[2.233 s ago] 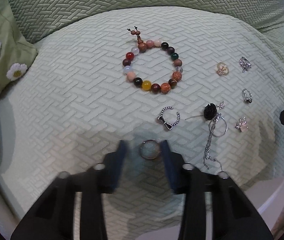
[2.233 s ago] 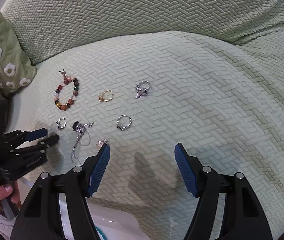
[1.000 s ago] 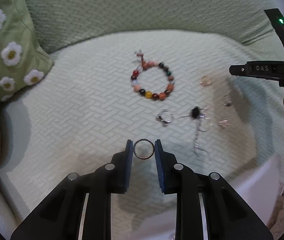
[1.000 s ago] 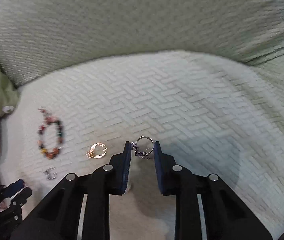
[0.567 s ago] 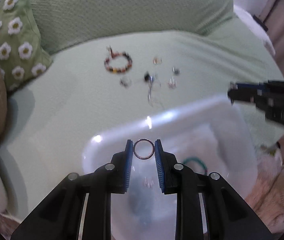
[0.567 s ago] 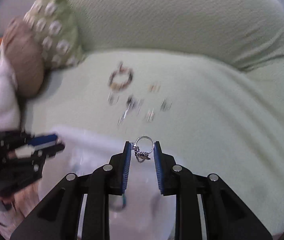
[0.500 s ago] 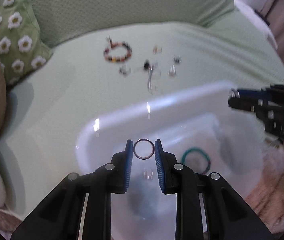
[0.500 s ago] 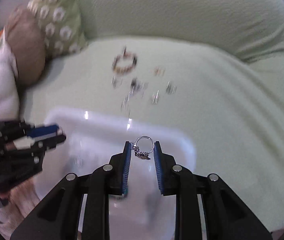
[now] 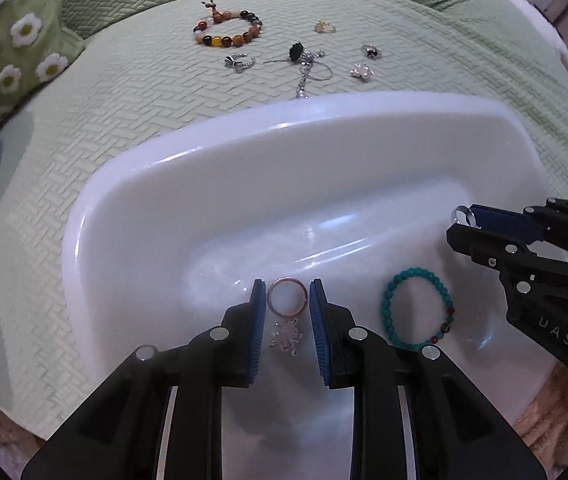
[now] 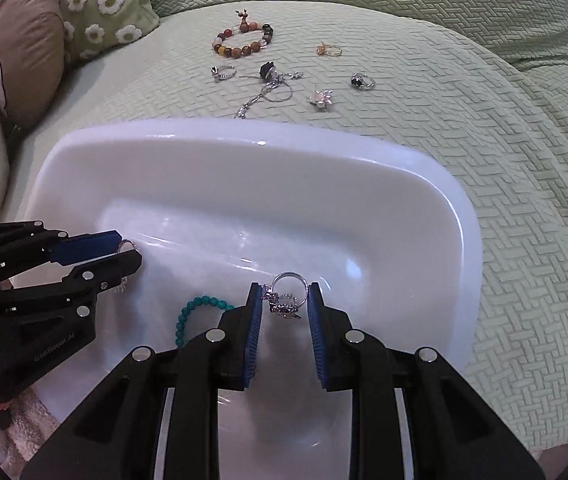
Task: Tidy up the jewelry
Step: 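Carry both rings into the basin and open both grippers, then grasp the silver bow ring with the left gripper while the right grasps the pink charm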
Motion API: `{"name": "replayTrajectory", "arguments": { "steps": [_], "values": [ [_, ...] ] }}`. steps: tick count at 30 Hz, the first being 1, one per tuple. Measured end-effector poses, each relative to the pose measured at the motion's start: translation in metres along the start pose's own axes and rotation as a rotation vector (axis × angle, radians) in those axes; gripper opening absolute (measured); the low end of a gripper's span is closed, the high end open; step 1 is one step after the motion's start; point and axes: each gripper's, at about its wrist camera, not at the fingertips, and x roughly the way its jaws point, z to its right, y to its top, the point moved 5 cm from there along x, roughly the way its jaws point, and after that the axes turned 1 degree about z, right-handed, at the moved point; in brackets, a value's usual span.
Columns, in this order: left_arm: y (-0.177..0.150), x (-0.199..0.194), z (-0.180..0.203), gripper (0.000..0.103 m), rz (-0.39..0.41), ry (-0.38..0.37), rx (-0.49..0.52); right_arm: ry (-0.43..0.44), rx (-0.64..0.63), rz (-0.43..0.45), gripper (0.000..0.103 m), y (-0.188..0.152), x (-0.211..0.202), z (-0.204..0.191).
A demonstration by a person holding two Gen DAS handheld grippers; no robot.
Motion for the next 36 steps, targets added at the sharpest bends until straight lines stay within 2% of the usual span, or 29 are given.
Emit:
{"name": "replayTrajectory", "arguments": {
  "steps": [4,7,8,9,10,11,12,14,19,23,28,32,36],
  "values": [
    [0.000,-0.008,-0.007,0.027,-0.001,-0.010,-0.020,0.011,0.000,0.008,0.035,-0.001,-0.008,0.000],
    [0.003,-0.033,-0.008,0.043,0.047,-0.066,-0.019,0.040,0.007,0.054,0.036,0.000,-0.036,0.003],
    [0.007,-0.046,-0.010,0.051,0.081,-0.068,-0.017,0.062,0.014,0.087,0.036,0.004,-0.050,0.005],
    [0.014,-0.058,-0.013,0.054,0.113,-0.061,-0.015,0.072,0.021,0.116,0.037,0.009,-0.063,0.008],
    [0.022,-0.069,-0.016,0.060,0.142,-0.042,-0.009,0.069,0.031,0.147,0.040,0.017,-0.077,0.013],
    [0.029,-0.074,-0.018,0.065,0.155,-0.026,-0.006,0.055,0.040,0.188,0.049,0.029,-0.093,0.019],
    [0.042,-0.080,-0.022,0.065,0.170,0.003,-0.009,0.041,0.053,0.223,0.056,0.040,-0.105,0.026],
    [0.065,-0.084,-0.029,0.066,0.184,0.027,-0.026,0.020,0.079,0.246,0.061,0.059,-0.115,0.038],
    [0.124,-0.069,-0.038,0.069,0.172,0.061,-0.056,0.002,0.149,0.247,0.061,0.118,-0.108,0.067],
    [0.158,-0.021,-0.035,0.069,0.083,0.074,-0.035,0.011,0.212,0.210,0.061,0.149,-0.069,0.085],
    [0.179,0.032,-0.034,0.069,-0.015,0.055,-0.026,-0.011,0.223,0.134,0.061,0.148,-0.031,0.094],
    [0.188,0.059,-0.041,0.069,-0.041,0.025,-0.068,0.018,0.208,0.107,0.061,0.145,-0.021,0.086],
    [0.186,0.068,-0.041,0.065,-0.051,0.046,-0.043,0.015,0.197,0.091,0.061,0.144,-0.017,0.080]
  ]
}}
